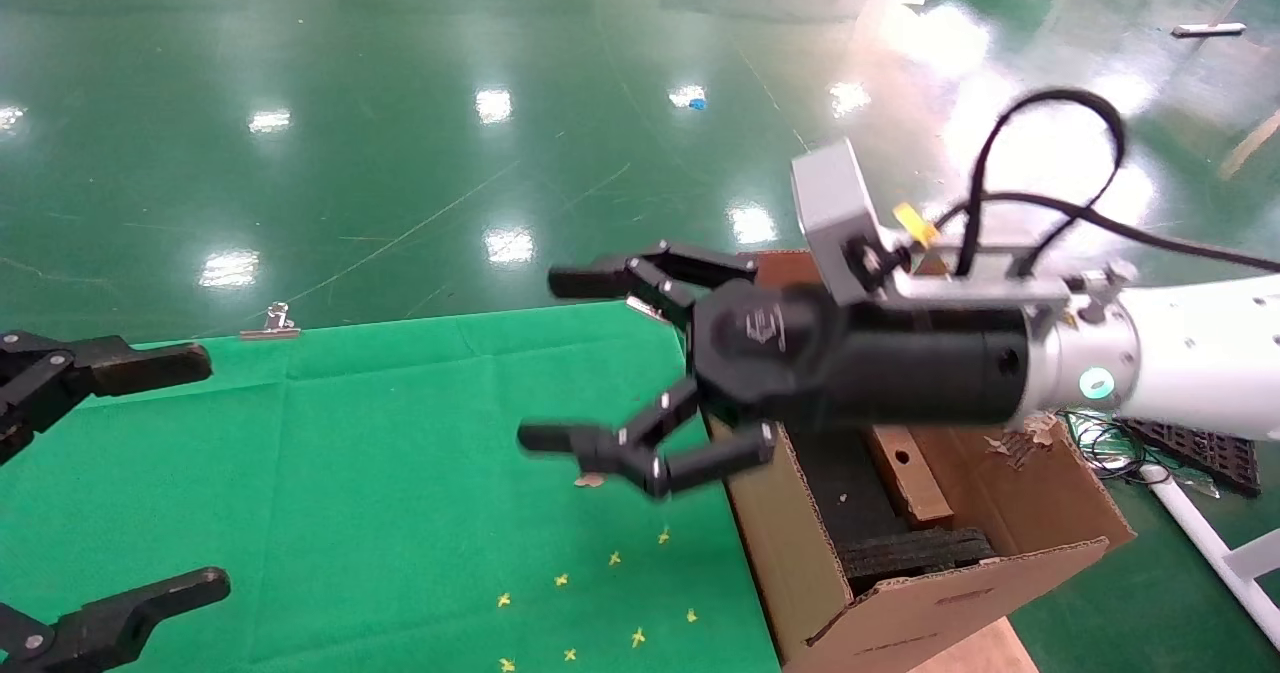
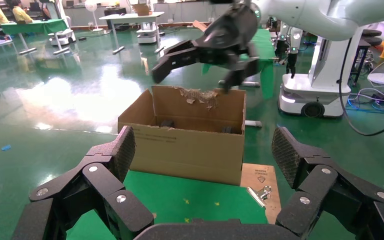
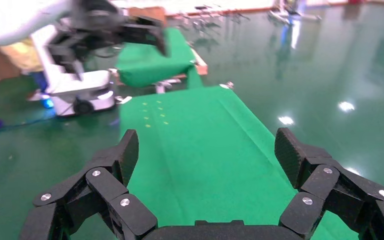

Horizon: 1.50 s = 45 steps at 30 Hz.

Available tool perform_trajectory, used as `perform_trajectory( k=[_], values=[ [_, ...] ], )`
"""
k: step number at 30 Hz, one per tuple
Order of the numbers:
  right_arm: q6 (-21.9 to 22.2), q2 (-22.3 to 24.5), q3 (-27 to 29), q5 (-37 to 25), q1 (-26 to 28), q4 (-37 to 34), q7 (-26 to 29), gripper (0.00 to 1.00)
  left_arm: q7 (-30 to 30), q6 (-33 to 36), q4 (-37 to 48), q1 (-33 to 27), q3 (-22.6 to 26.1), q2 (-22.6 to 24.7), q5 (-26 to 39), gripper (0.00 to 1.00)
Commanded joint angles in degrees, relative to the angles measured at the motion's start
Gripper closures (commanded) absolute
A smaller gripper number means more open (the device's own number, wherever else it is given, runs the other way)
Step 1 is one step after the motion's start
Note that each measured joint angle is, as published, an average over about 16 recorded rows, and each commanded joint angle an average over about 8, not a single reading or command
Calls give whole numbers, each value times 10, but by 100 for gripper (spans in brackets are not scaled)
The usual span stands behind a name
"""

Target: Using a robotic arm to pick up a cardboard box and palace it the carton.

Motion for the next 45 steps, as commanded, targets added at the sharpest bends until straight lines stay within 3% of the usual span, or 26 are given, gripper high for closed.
perform_trajectory(
  k=[1,11,45],
  values=[
    [-8,2,22,9,-22,24,-9,0,0,0,0,0,0,0,0,0],
    [-30,7,79,33,-80,84,-28,0,0,0,0,0,0,0,0,0],
    [-22,5,60,25,-60,63,-23,0,0,0,0,0,0,0,0,0]
  ],
)
